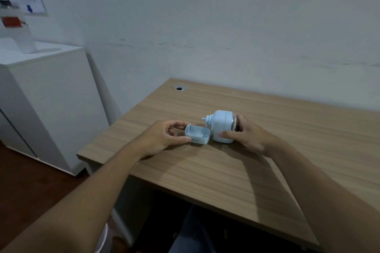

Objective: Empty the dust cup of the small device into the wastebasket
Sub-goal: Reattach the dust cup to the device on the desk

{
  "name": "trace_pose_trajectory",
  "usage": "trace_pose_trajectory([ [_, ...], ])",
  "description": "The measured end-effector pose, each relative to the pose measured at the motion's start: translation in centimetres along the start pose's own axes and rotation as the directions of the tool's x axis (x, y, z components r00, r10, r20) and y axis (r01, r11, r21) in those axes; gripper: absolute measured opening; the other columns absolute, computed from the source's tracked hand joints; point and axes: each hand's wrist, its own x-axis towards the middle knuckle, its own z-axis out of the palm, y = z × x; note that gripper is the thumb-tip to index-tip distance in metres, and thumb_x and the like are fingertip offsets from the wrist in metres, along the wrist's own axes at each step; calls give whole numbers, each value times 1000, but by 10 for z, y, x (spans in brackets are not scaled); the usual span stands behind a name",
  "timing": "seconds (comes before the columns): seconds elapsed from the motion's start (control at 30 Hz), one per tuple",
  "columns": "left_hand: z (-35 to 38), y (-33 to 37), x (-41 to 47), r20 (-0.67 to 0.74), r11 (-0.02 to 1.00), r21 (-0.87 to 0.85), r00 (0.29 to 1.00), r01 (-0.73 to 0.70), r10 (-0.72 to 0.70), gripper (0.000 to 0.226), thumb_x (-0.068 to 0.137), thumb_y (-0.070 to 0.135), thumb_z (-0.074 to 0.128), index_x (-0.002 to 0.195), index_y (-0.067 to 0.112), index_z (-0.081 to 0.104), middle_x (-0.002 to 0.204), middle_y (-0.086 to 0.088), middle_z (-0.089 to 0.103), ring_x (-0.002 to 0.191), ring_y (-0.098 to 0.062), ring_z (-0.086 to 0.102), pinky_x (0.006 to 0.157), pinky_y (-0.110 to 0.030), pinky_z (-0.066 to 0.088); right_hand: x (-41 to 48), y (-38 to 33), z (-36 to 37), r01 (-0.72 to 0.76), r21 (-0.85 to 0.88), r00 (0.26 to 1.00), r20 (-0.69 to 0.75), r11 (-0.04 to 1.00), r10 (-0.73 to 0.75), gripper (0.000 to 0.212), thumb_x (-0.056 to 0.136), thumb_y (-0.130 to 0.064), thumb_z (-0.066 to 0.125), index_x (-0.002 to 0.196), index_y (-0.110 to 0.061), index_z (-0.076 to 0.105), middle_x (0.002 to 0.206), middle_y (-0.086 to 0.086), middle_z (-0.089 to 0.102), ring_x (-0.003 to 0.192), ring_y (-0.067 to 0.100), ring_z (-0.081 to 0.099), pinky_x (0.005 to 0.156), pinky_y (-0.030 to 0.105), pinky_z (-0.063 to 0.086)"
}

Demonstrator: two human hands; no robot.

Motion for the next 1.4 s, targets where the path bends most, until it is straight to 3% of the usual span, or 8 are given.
trace_pose_trajectory([
  [0.23,9,-4,11,-109,985,173,994,-10,29,56,79,57,93,132,51,76,114,-26,78,87,-14,65,92,-40,60,-3,3,4,59,117,998,29,991,-62,68,90,-37,92,151,-33,62,143,-11,77,137,13,71,123,49,52],
  [0.37,19,-3,16,-150,988,154,988,-23,46,51,84,46,95,132,39,80,67,4,51,64,-5,44,69,-28,40,-3,5,9,82,129,996,25,988,-86,65,91,-29,92,150,-27,63,142,-7,78,136,16,73,122,49,53],
  [0.5,24,-2,19,-94,998,51,995,-24,28,56,85,31,98,138,31,79,96,11,84,93,-4,80,94,-25,59,-2,6,10,88,108,996,0,990,-89,72,86,-39,96,150,-30,64,140,-9,79,134,15,74,120,50,55],
  [0.6,28,-4,23,-100,999,-36,995,-14,10,66,81,16,101,142,19,77,122,2,88,121,-16,82,105,-29,64,-1,7,12,94,101,996,-8,990,-94,72,85,-39,96,149,-31,64,140,-9,79,133,14,74,120,49,55],
  [0.77,35,-4,32,-150,999,-29,988,34,-38,109,50,49,110,146,30,63,122,5,88,117,-18,84,114,-48,59,1,10,17,112,105,993,-48,988,-108,73,84,-38,98,148,-29,64,140,-8,79,133,16,75,120,52,55],
  [0.9,46,1,37,-97,999,-33,995,-8,5,98,63,47,107,147,38,58,122,7,88,119,-15,83,117,-53,57,0,12,18,112,101,992,-78,989,-104,72,83,-40,99,145,-29,64,138,-7,79,131,14,75,118,50,56],
  [1.17,54,3,49,-13,999,38,1000,-21,22,134,58,64,103,168,54,27,131,12,85,135,-11,74,126,-53,46,-7,11,15,136,50,985,-117,989,-130,72,84,-41,97,147,-28,64,137,-10,78,129,7,75,118,44,57],
  [1.4,55,12,47,-201,948,316,974,-39,107,95,46,91,87,130,49,77,109,14,60,86,-2,64,95,-38,61,-9,10,12,170,0,980,-109,985,-169,72,88,-37,95,152,-26,64,139,-13,78,130,4,74,119,40,56],
])
